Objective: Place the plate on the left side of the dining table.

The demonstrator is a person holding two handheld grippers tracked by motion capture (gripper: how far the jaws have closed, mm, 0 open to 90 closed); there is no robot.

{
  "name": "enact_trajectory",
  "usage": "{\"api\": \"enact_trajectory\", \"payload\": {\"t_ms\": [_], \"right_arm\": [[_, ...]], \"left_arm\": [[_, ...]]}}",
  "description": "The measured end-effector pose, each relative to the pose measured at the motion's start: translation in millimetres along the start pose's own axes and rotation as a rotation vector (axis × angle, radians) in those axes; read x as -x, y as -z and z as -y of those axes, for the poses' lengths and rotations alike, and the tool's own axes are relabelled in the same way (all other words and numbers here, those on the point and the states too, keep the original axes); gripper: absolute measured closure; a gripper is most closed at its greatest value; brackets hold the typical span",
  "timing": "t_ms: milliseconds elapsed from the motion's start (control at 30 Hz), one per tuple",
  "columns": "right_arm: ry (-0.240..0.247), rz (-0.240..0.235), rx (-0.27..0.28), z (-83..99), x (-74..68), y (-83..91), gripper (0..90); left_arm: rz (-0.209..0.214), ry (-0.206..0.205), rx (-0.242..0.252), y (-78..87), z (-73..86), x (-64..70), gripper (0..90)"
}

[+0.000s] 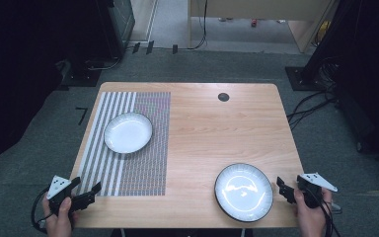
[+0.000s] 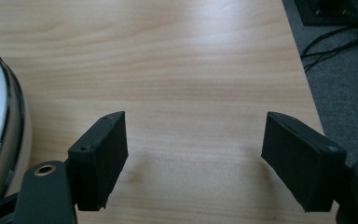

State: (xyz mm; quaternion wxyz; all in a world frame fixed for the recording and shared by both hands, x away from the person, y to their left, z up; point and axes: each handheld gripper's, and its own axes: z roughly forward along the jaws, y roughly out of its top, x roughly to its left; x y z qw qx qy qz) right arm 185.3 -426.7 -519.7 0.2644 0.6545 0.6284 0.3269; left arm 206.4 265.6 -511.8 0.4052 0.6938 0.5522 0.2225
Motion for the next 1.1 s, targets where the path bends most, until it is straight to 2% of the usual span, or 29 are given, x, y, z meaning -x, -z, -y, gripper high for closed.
{"api": "enact_trajectory", "payload": {"t_ms": [100, 167, 233, 300, 400, 433, 467, 500, 533, 567, 600, 633, 1100], "right_arm": [[-0.003, -0.003, -0.013, 3.1, 1.3, -2.6, 21.5], [0.001, 0.005, -0.014, 3.0, 0.3, -3.0, 21.5], [0.011, 0.013, -0.018, 3.0, -0.9, -3.3, 21.3], [0.054, 0.039, -0.034, 2.8, -5.9, -5.1, 19.5], [0.054, 0.035, -0.034, 2.6, -5.9, -5.4, 19.0], [0.055, 0.034, -0.035, 2.6, -6.0, -5.4, 18.8], [0.055, 0.034, -0.035, 2.6, -6.0, -5.4, 18.8], [0.056, 0.033, -0.035, 2.6, -6.0, -5.5, 18.5], [0.056, 0.033, -0.035, 2.6, -6.0, -5.5, 18.5], [0.056, 0.033, -0.035, 2.6, -6.0, -5.5, 18.4], [0.056, 0.033, -0.035, 2.6, -6.0, -5.5, 18.4], [0.057, 0.032, -0.036, 2.6, -6.1, -5.6, 18.1], [0.057, 0.033, -0.043, 2.0, -6.1, -6.5, 14.5]], "left_arm": [[-0.017, -0.005, -0.013, -1.7, 0.4, 1.0, 13.7], [-0.025, -0.007, -0.051, -5.5, 0.9, 1.6, 13.8], [-0.024, -0.007, -0.054, -5.9, 0.7, 1.3, 13.7], [-0.018, 0.004, -0.074, -7.5, 0.2, 0.2, 13.7], [-0.021, 0.002, -0.085, -8.8, -0.3, 0.1, 13.5], [-0.038, -0.02, -0.095, -9.6, -0.5, 2.2, 13.5], [-0.038, -0.02, -0.095, -9.6, -0.5, 2.2, 13.5], [-0.059, -0.052, -0.109, -10.8, -0.6, 5.3, 13.4], [-0.059, -0.052, -0.109, -10.8, -0.6, 5.3, 13.4], [-0.082, -0.082, -0.12, -12.2, -0.6, 8.9, 13.4], [-0.082, -0.082, -0.12, -12.2, -0.6, 8.9, 13.4], [-0.099, -0.104, -0.129, -13.4, -0.5, 11.6, 13.1], [-0.098, -0.102, -0.129, -13.5, -0.6, 11.4, 13.0]]}}
